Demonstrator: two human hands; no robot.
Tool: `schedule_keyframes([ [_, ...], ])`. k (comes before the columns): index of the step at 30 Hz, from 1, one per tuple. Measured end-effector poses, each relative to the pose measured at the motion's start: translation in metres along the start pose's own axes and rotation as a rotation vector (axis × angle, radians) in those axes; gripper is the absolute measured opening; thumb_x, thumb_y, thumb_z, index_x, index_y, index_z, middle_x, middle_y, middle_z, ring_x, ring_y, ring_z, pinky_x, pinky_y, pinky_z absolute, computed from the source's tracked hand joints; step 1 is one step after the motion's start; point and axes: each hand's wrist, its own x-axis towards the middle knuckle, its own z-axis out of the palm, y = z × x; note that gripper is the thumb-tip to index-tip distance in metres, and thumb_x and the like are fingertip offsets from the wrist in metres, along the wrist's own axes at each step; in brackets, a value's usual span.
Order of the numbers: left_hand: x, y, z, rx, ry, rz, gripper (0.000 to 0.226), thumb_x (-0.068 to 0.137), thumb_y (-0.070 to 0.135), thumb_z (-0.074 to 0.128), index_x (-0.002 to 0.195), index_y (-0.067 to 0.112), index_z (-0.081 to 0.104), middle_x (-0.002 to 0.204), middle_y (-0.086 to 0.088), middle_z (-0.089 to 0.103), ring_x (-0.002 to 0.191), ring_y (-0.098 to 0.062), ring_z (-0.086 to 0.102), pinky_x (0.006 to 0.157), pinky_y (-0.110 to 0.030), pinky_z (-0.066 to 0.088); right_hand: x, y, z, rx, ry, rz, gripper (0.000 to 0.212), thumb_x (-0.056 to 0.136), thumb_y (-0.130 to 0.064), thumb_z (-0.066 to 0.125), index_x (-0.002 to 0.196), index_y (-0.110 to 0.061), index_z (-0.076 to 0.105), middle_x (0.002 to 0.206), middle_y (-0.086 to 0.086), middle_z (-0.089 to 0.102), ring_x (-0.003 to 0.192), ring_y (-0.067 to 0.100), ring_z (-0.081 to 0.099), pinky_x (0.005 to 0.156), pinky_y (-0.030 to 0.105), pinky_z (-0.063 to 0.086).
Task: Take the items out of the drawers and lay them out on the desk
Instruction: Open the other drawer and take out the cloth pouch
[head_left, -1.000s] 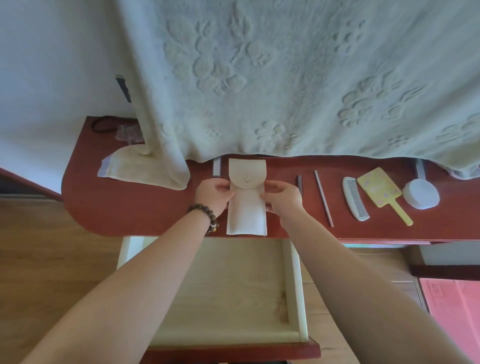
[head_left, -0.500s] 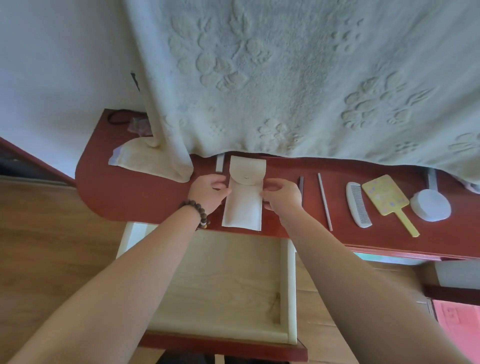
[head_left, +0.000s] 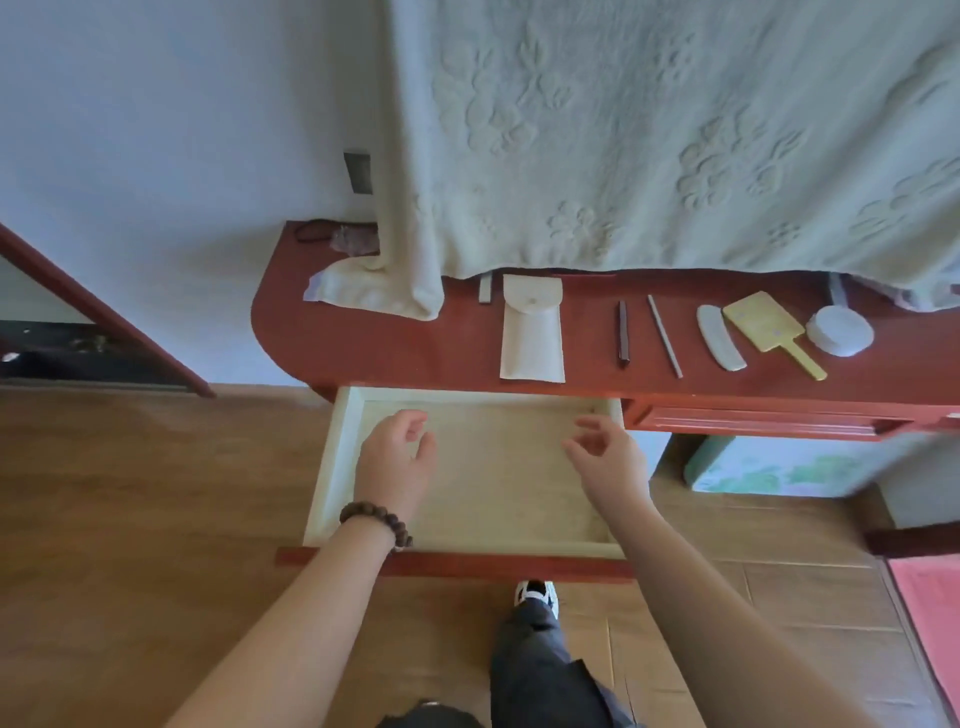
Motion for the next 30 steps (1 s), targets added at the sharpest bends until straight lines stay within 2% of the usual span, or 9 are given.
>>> schedule_keyframes([
  [5,-0.062,-0.041,-0.012,0.090,0.045,0.074,0.023,0.090,0.012,0.057,0.112,0.010,0.064,0.110,-0.003,0.065,0.104,-0.018,0.060,0.087,-0.032,0.050,-0.072,0.038,0.035,-0.045,0.058,0.007,0.032,0.085,-0.025,0.066,0.116,-0.018,0.057,0.108,-0.002,0.057,0.098,0.012,0.054,0.080,0.023,0.037],
  [8,-0.097,-0.061,-0.011,0.165,0.082,0.069,0.012,0.089,0.014,0.060,0.098,0.010,0.067,0.098,-0.003,0.066,0.097,-0.022,0.060,0.075,-0.029,0.049,-0.106,0.058,0.047,-0.069,0.113,0.042,0.039,0.085,-0.031,0.067,0.119,-0.020,0.054,0.114,-0.002,0.049,0.103,0.015,0.051,0.081,0.024,0.035],
  [11,-0.119,-0.072,-0.004,0.200,0.145,0.039,0.006,0.084,0.014,0.064,0.090,0.011,0.067,0.092,-0.005,0.066,0.093,-0.027,0.059,0.069,-0.036,0.052,-0.121,0.073,0.055,-0.050,0.223,0.124,0.051,0.083,-0.037,0.069,0.126,-0.018,0.049,0.124,0.003,0.045,0.113,0.022,0.048,0.083,0.029,0.038],
  [12,-0.124,-0.076,-0.002,0.204,0.171,0.008,0.011,0.083,0.016,0.067,0.093,0.011,0.066,0.097,-0.007,0.065,0.095,-0.028,0.058,0.071,-0.039,0.053,-0.124,0.078,0.058,-0.035,0.262,0.158,0.059,0.081,-0.038,0.071,0.130,-0.017,0.046,0.129,0.005,0.042,0.118,0.024,0.045,0.085,0.032,0.041],
  [14,-0.131,-0.082,0.004,0.207,0.198,-0.118,0.041,0.081,0.028,0.071,0.114,0.008,0.059,0.118,-0.013,0.057,0.108,-0.031,0.055,0.084,-0.045,0.052,-0.127,0.087,0.065,-0.015,0.318,0.227,0.077,0.077,-0.041,0.074,0.139,-0.015,0.035,0.141,0.008,0.033,0.128,0.027,0.037,0.095,0.040,0.042],
  [17,-0.134,-0.091,0.014,0.189,0.120,-0.352,0.102,0.075,0.053,0.071,0.147,0.004,0.019,0.152,-0.019,0.023,0.137,-0.034,0.033,0.104,-0.053,0.040,-0.126,0.097,0.074,-0.017,0.308,0.298,0.108,0.072,-0.047,0.077,0.151,-0.015,0.010,0.155,0.008,0.014,0.141,0.028,0.018,0.110,0.048,0.033],
  [19,-0.130,-0.097,0.020,0.198,0.040,-0.447,0.126,0.068,0.066,0.068,0.150,0.003,-0.004,0.159,-0.017,0.003,0.145,-0.033,0.019,0.109,-0.053,0.035,-0.123,0.102,0.080,-0.012,0.275,0.326,0.118,0.071,-0.049,0.077,0.151,-0.014,-0.002,0.159,0.004,0.001,0.145,0.027,0.010,0.114,0.046,0.027],
  [22,-0.121,-0.100,0.027,0.239,-0.007,-0.492,0.139,0.060,0.077,0.063,0.148,-0.001,-0.011,0.159,-0.020,-0.003,0.144,-0.035,0.022,0.107,-0.050,0.039,-0.113,0.104,0.087,0.005,0.238,0.373,0.125,0.070,-0.051,0.077,0.150,-0.010,-0.009,0.160,0.003,-0.009,0.146,0.028,0.007,0.115,0.040,0.023],
  [30,-0.103,-0.087,0.038,0.168,0.042,-0.560,0.141,0.061,0.072,0.068,0.146,-0.002,-0.016,0.159,-0.019,-0.007,0.134,-0.036,0.040,0.101,-0.043,0.043,-0.091,0.101,0.099,0.012,0.267,0.402,0.130,0.067,-0.053,0.078,0.148,-0.006,-0.013,0.160,0.005,-0.011,0.147,0.026,0.010,0.117,0.041,0.023],
])
